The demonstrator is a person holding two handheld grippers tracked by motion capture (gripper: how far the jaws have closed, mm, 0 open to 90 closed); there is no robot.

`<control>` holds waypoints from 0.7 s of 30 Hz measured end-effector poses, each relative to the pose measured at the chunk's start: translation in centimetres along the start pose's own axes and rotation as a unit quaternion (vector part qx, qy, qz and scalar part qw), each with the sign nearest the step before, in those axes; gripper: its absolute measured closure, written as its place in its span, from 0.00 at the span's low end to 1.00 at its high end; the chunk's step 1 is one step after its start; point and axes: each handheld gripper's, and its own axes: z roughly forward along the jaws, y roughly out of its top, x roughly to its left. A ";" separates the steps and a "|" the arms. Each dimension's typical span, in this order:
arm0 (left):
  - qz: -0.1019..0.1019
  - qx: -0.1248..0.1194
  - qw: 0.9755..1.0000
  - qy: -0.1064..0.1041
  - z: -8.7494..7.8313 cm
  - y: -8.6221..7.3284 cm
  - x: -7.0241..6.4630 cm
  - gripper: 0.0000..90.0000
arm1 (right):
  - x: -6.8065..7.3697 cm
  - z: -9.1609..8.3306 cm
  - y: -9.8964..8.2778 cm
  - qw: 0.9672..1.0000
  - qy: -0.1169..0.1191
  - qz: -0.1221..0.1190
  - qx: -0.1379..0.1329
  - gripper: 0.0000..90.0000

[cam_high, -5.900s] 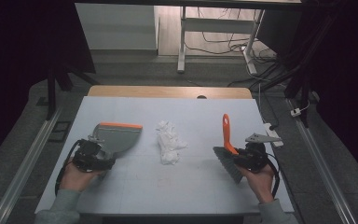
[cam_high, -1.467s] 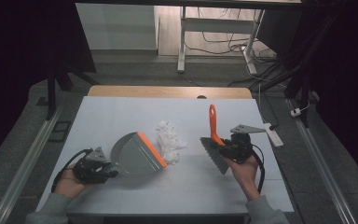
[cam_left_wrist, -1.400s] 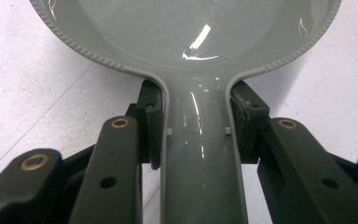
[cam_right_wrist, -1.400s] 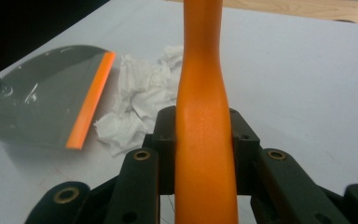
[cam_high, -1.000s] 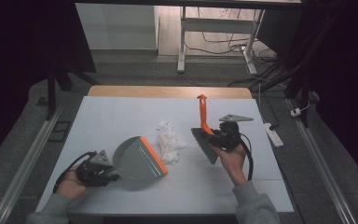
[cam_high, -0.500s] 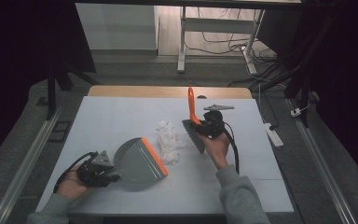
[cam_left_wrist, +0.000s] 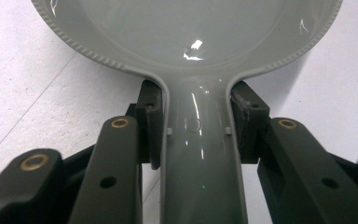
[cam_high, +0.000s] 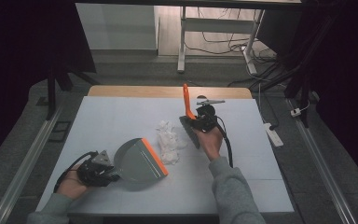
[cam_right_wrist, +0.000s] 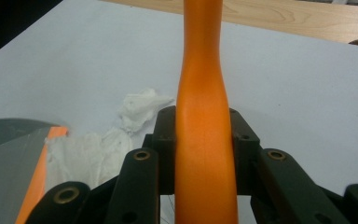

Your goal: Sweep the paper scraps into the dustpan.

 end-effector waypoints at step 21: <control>-0.006 0.003 1.000 -0.008 0.2 0.0 0.3 0.69 | 0.8 3.3 0.7 0.999 -0.010 -0.030 0.040 0.78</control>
